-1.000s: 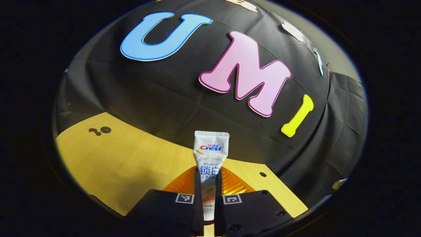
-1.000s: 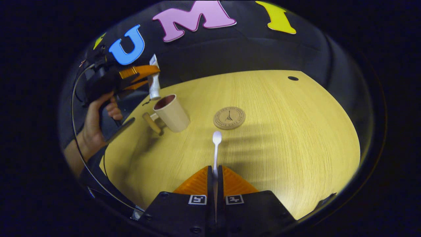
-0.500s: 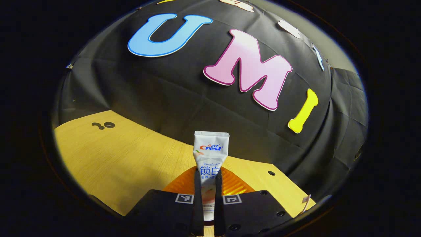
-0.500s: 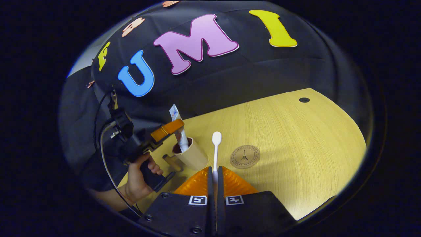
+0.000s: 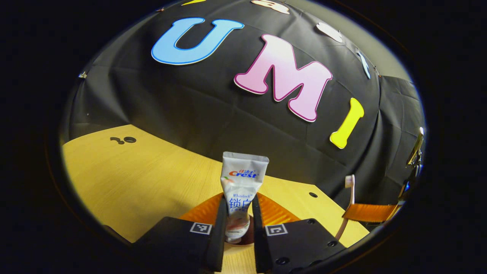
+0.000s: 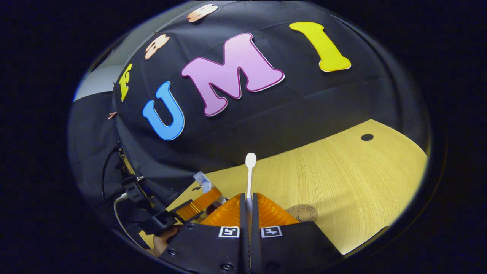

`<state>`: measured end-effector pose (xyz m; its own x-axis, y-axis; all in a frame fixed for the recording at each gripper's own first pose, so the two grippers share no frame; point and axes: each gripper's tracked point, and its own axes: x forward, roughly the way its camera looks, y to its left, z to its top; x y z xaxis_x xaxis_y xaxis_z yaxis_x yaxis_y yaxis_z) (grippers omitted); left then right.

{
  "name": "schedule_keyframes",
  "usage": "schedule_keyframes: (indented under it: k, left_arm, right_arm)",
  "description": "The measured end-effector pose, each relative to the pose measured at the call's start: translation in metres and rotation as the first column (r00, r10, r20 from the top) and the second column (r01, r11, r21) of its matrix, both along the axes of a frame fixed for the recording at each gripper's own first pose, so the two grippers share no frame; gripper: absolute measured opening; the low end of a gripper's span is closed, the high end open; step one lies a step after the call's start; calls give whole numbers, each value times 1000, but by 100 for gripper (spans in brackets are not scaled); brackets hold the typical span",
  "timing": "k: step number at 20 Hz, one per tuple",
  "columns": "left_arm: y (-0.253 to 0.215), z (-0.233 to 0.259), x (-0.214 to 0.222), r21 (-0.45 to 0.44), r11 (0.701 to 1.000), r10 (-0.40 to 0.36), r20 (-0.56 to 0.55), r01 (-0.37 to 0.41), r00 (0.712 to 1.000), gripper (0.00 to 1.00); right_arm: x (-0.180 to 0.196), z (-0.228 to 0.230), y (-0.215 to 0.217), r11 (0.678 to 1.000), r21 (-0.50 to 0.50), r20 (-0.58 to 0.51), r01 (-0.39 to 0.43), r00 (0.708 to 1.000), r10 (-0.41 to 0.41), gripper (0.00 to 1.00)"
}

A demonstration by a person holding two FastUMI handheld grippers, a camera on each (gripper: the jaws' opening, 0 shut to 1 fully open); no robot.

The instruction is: Put the toothbrush and toothpaste on the desktop into the cup, then pick up the cup and place it on the coaster on the desktop.

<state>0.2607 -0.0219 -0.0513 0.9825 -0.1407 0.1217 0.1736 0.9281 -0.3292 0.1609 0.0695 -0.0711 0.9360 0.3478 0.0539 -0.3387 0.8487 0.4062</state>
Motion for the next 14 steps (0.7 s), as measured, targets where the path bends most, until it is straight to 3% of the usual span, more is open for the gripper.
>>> schedule_keyframes:
  k: [3,6,7,8,9,10,11,12,13,14]
  left_arm:
    - [2,0,-9,11,1000,3,6,-3,1000,47]
    - [7,6,-20,57,998,21,25,-22,999,52]
    - [7,6,-26,71,997,19,26,-20,999,64]
    - [6,7,-32,84,996,15,29,-17,999,55]
    - [7,7,-39,100,995,16,34,-19,999,55]
    - [9,5,-44,116,993,19,34,-22,999,65]
    - [10,3,-51,125,992,19,29,-22,999,67]
    - [11,-1,-58,127,992,18,24,-21,1000,50]
    - [12,-3,-65,122,992,14,19,-17,1000,59]
    - [14,-6,-71,113,993,12,14,-13,1000,59]
  right_arm:
    - [10,25,10,999,33,71,-8,997,6,6]
    - [21,49,21,997,70,136,-16,991,7,5]
    - [26,57,24,996,88,152,-18,988,5,6]
    - [31,61,28,995,101,167,-20,986,3,5]
    - [36,66,31,993,113,178,-21,984,1,6]
    - [41,70,36,992,125,190,-26,982,2,6]
    - [44,72,40,991,132,200,-31,980,4,6]
    - [48,73,45,990,137,209,-32,978,3,6]
    - [53,73,49,990,138,215,-35,977,5,6]
    - [57,73,54,990,137,220,-40,976,9,6]
